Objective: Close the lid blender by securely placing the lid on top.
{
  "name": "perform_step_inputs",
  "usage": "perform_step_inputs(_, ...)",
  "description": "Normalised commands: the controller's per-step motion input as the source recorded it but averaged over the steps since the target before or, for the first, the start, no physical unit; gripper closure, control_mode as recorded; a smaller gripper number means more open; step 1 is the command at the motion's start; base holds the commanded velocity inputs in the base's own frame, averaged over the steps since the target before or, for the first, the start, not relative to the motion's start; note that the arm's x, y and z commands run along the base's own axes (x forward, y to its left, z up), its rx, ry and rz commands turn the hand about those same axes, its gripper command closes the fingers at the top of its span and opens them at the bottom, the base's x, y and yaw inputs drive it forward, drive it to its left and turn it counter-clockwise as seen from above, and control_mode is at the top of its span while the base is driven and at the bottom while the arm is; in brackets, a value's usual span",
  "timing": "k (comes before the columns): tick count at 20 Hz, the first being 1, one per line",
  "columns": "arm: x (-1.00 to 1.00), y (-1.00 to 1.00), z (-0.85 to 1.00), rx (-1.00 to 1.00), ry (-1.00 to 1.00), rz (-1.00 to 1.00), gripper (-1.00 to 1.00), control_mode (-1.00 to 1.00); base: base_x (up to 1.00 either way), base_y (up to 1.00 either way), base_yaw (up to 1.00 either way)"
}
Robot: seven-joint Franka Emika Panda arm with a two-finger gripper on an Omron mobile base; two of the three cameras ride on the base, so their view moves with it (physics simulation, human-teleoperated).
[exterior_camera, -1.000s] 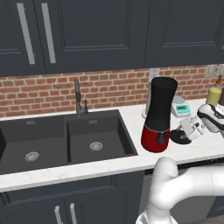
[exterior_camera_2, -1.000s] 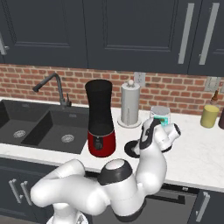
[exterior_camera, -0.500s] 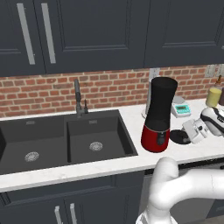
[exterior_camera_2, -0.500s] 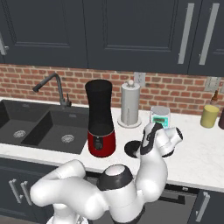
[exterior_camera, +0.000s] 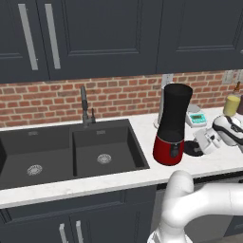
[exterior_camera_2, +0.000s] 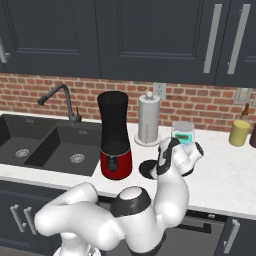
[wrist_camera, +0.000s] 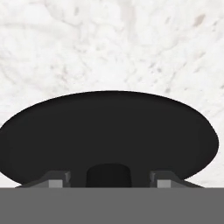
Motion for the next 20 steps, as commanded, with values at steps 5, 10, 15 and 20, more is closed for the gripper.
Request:
perform_step_inputs(5,0.0,0.21,0.0,0.0,0.0,0.0,1.0,-1.0,0.0,0.0,0.0)
perform_step_inputs(10,-0.05,0.0,0.29,0.02,-0.03,0.0,1.0,-1.0,0.0,0.0,0.0)
perform_step_inputs(15,-0.07,0.0,0.59,0.0,-0.01,-0.03,1.0,-1.0,0.0,0.0,0.0)
perform_step_inputs(20,-0.4,-0.01,0.1,0.03,-0.09,0.0,1.0,-1.0,0.0,0.0,0.0)
